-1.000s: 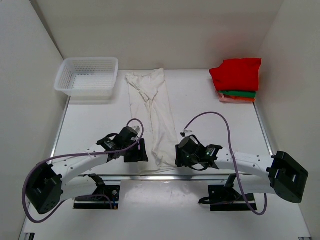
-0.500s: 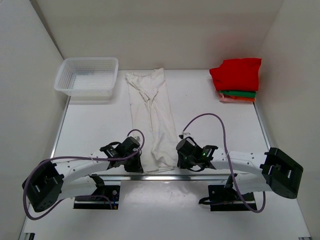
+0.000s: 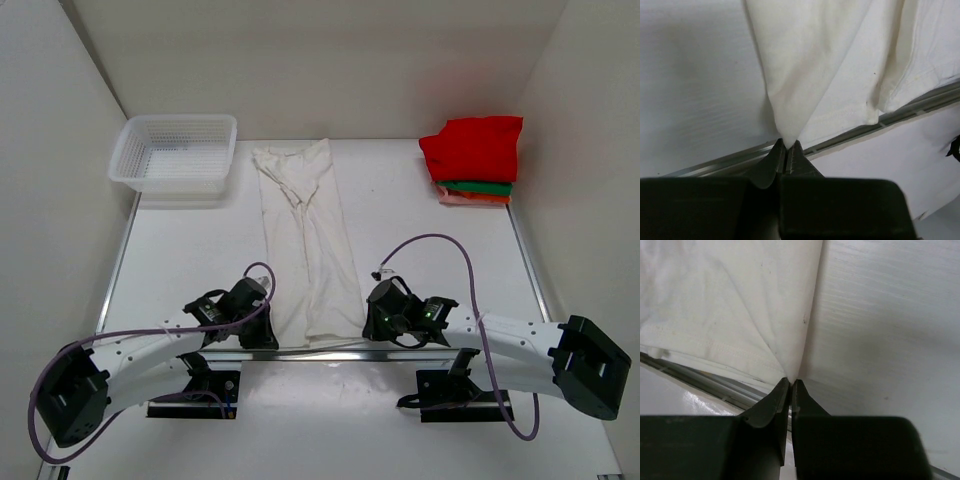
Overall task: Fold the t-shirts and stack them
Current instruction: Grab the bottom of the folded rectangular tshirt with both arms
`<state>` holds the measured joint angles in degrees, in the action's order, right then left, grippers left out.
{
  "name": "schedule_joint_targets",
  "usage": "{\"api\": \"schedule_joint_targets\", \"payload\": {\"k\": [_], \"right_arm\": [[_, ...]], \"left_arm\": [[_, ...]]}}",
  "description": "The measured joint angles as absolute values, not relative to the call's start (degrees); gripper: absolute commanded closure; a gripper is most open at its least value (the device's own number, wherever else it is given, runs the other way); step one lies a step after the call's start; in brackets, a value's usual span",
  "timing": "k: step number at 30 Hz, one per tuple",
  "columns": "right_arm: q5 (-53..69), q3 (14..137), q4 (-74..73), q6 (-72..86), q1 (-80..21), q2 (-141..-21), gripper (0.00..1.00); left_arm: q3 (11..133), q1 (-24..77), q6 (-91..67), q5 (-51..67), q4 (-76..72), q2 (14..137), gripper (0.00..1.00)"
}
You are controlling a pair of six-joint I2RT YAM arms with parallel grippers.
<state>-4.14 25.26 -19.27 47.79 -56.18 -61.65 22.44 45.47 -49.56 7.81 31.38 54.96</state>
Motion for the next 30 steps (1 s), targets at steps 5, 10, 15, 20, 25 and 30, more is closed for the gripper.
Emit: {"api": "schedule_joint_targets", "payload": {"k": [5, 10, 15, 20, 25, 30], "right_arm": [[-1.2, 26.1, -20.6, 46.5, -56.2, -62.3, 1.0], [3.9, 32.2, -23.9, 43.0, -54.2, -65.8, 1.0], [10.8, 39.6, -25.4, 36.9, -46.4, -70.2, 1.0], [16.2, 49.1, -28.8, 29.2, -37.9, -78.0, 1.0], [19.9, 60.9, -29.8, 23.1, -30.2, -88.6, 1.0], [22.1, 72.6, -31.1, 18.9, -25.1, -99.3, 1.0]], "left_arm": [[21.7, 46.3, -49.5, 10.3, 32.0, 54.3, 0.95], [29.0, 45.1, -47.2, 13.4, 36.2, 57.2, 0.92], [38.1, 36.9, -43.0, 16.9, 36.0, 60.5, 0.89], [42.3, 25.1, -38.6, 18.9, 34.6, 66.6, 0.87], [46.7, 19.2, -35.1, 19.3, 33.3, 75.8, 0.87], [50.9, 14.8, -33.3, 20.2, 29.6, 83.8, 0.87]]}}
